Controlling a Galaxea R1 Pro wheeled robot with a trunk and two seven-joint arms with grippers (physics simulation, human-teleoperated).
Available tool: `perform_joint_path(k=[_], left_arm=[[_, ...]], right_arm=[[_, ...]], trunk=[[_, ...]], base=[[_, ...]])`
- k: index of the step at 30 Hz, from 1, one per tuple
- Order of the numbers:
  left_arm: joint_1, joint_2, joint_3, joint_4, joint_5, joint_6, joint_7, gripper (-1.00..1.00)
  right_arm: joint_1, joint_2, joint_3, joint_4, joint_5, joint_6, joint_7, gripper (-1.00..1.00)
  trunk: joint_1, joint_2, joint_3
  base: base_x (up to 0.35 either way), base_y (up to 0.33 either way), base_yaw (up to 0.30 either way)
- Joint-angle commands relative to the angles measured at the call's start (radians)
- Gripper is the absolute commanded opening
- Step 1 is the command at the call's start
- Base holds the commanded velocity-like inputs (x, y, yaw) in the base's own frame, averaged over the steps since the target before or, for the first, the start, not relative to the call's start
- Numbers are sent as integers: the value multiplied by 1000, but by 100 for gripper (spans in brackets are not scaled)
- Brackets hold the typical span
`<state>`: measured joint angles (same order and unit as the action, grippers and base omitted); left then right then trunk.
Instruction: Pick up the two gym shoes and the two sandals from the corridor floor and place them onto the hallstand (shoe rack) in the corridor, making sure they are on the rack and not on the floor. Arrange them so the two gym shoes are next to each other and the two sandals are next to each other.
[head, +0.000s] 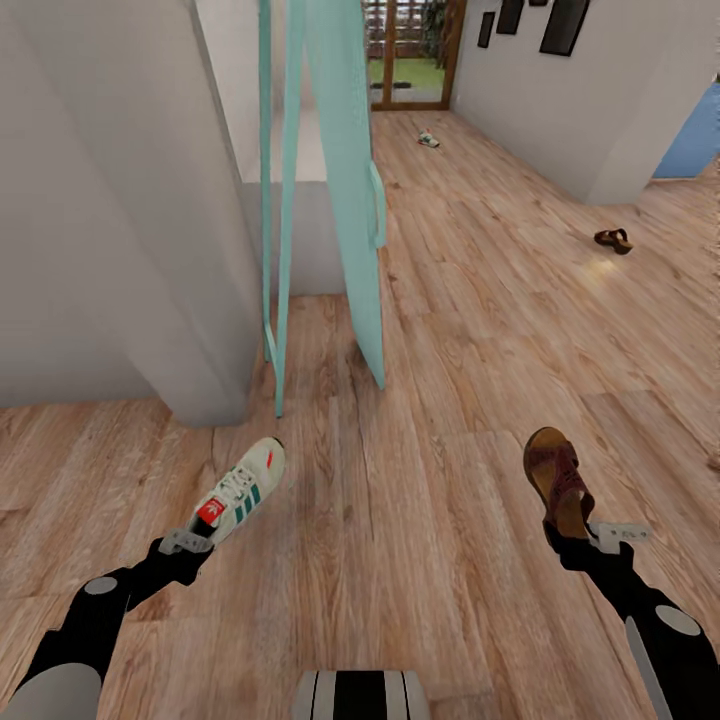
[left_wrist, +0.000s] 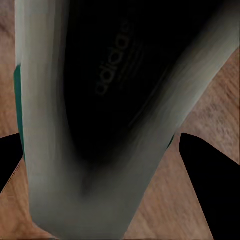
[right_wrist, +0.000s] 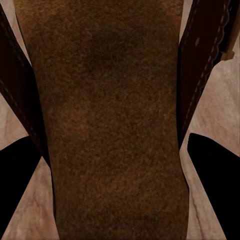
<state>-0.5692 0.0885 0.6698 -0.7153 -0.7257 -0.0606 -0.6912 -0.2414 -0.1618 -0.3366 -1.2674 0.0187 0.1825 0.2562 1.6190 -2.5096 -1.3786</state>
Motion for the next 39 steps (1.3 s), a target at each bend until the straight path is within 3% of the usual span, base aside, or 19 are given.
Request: perform_joint_path(k=[1, 7, 10, 14, 17, 19, 22, 29, 39], left_arm=[[12, -2, 32, -1, -10, -23, -3, -100], [64, -4, 123, 2, 8, -58, 2, -100], [109, -4, 170, 3, 61, -111, 2, -100], [167, -4, 187, 5, 107, -171, 34, -100], [236, -6, 193, 19, 162, -233, 157, -100], [260, -6, 193, 72, 190, -289, 211, -100], [279, -5, 194, 159, 216, -368, 293, -100], [313, -6, 193, 269, 227, -464, 415, -100], [325, -6, 194, 368, 229, -518, 438, -100]], right_arm=[[2, 1, -2, 22, 1, -24, 7, -100], [32, 5, -1, 137, 1, -136, 6, -100], [48, 6, -1, 245, 0, -240, 7, -100], [72, 7, -1, 361, 0, -378, 7, -100], [94, 8, -1, 523, -1, -559, 6, -100], [98, 8, -1, 606, -1, -652, 6, -100], [100, 8, -1, 695, -2, -750, 6, -100], [101, 8, -1, 779, -2, -795, 5, -100], [101, 13, 3, 860, -2, -797, 7, -100]], trunk=[[-1, 0, 5], [-3, 1, 38], [-5, 2, 54], [-6, 3, 75], [-8, 4, 92], [-9, 4, 103], [-10, 5, 119], [-13, 7, 157], [-18, 9, 211]], base=[[0, 0, -63], [0, 0, -72], [0, 0, -77], [0, 0, -77], [0, 0, -78], [0, 0, -78], [0, 0, -78], [0, 0, -78], [0, 0, -78]])
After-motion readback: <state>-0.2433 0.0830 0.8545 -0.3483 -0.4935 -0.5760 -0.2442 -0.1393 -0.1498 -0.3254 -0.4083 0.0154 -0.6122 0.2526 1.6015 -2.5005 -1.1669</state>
